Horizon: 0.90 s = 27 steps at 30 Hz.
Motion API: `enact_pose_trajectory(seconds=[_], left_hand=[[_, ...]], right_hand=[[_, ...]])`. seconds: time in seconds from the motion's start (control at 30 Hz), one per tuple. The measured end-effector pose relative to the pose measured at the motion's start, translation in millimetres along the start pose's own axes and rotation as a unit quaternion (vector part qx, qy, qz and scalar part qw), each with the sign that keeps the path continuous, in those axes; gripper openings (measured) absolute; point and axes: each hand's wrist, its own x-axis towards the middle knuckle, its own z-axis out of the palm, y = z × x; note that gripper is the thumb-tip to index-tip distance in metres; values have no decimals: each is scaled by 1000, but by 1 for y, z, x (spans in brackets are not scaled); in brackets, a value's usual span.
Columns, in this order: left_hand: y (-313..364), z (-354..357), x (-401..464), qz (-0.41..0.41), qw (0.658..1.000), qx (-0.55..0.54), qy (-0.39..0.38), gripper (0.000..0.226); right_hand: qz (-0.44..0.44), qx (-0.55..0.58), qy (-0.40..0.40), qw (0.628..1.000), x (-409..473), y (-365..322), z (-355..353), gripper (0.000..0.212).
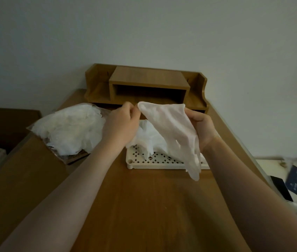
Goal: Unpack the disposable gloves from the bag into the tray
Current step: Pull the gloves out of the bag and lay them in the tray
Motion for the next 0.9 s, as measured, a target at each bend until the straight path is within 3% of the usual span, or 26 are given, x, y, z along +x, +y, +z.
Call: enact_pose_trajectory(seconds=[0.03, 0.07, 0.13, 0.17, 0.23, 0.37, 0.57, 0.67, 0.73, 0.8, 0.9], left_hand=[[7, 2, 3, -39, 991, -118, -45, 55], [13, 4, 6, -105, 956, -248, -111, 67], [20, 6, 7, -211, 838, -432, -257, 84], [20, 7, 7, -234, 793, -476, -300, 87], [19, 10, 7, -251, 751, -505, -344, 83], [19, 16, 4, -189, 783, -445, -392, 38], [29, 29, 9, -171, 835, -431, -296, 16], [34, 33, 8, -150, 848, -436, -263, 13], [35, 36, 6, -142, 858, -428, -244, 15], [34, 44, 6, -124, 894, -369, -223, 16], [30, 58, 7, -93, 942, -253, -199, 21]], right_hand=[[7, -5, -8, 1000, -2, -1, -1, 17], [11, -10, -20, 1000, -4, -3, -1, 17], [17, -21, -39, 999, -7, -7, -2, 18], [27, -27, -45, 998, -8, -9, -4, 20], [67, -55, -59, 995, -8, -14, -7, 27], [121, -122, -81, 982, -7, -22, -21, 34], [183, -195, -94, 959, -9, -36, -50, 46], [151, -195, -146, 958, -18, -41, -67, 36], [97, -156, -186, 965, -24, -39, -81, 43], [67, -122, -184, 973, -29, -38, -91, 43], [99, -115, -181, 972, -22, -42, -98, 36]])
